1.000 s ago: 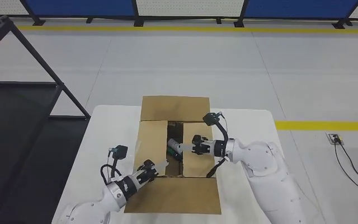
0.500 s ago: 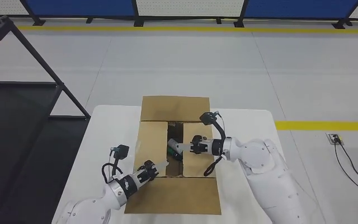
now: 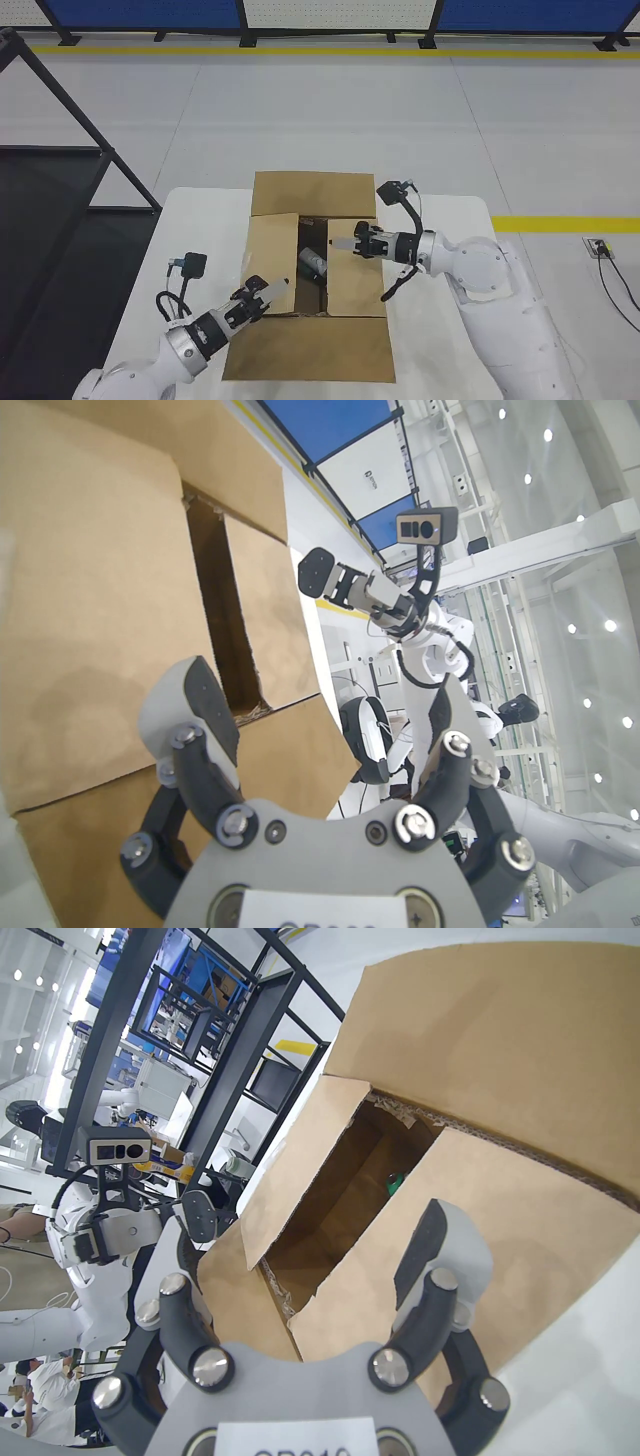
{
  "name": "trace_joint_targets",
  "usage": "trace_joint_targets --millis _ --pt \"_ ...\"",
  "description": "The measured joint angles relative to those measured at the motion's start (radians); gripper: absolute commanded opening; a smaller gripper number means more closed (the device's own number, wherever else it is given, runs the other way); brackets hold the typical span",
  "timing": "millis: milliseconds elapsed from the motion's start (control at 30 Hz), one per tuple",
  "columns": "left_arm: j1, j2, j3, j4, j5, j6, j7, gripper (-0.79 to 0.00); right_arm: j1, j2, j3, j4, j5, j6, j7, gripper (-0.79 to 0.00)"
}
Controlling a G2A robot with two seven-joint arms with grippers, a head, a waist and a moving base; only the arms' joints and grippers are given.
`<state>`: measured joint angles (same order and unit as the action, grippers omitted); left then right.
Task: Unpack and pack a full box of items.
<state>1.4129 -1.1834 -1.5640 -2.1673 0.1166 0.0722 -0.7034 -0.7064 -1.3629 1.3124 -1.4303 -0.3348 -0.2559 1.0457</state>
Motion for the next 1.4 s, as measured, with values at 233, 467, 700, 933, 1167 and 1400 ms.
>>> trace_joint_targets --millis 233,467,700,933,1167,1400 --pt "0.108 0.009 -0.198 -0.082 -0.102 -0.103 0.023 0.000 0.009 0.006 0.015 0.009 0.000 0.004 -0.008 0.000" --pt "0.164 0.012 -0.282 -0.086 -0.125 -0.148 0.017 0.000 0.009 0.006 0.014 0.009 0.000 0.004 -0.009 0.000" --pt "0.165 0.012 -0.280 -0.086 -0.126 -0.147 0.017 0.000 0.005 0.006 0.018 0.015 0.006 0.003 -0.016 0.000" --pt "0.115 0.020 -0.256 -0.016 -0.152 -0.105 -0.029 0.000 0.115 0.011 0.049 0.291 0.077 -0.172 -0.154 0.000" --pt "0.135 0.035 -0.325 0.075 -0.208 -0.177 -0.176 0.000 0.271 0.002 -0.007 0.605 0.002 -0.365 -0.285 0.000" --pt "0.193 0.050 -0.384 0.130 -0.273 -0.254 -0.329 0.000 0.401 -0.026 -0.081 0.858 -0.001 -0.409 -0.338 0.000"
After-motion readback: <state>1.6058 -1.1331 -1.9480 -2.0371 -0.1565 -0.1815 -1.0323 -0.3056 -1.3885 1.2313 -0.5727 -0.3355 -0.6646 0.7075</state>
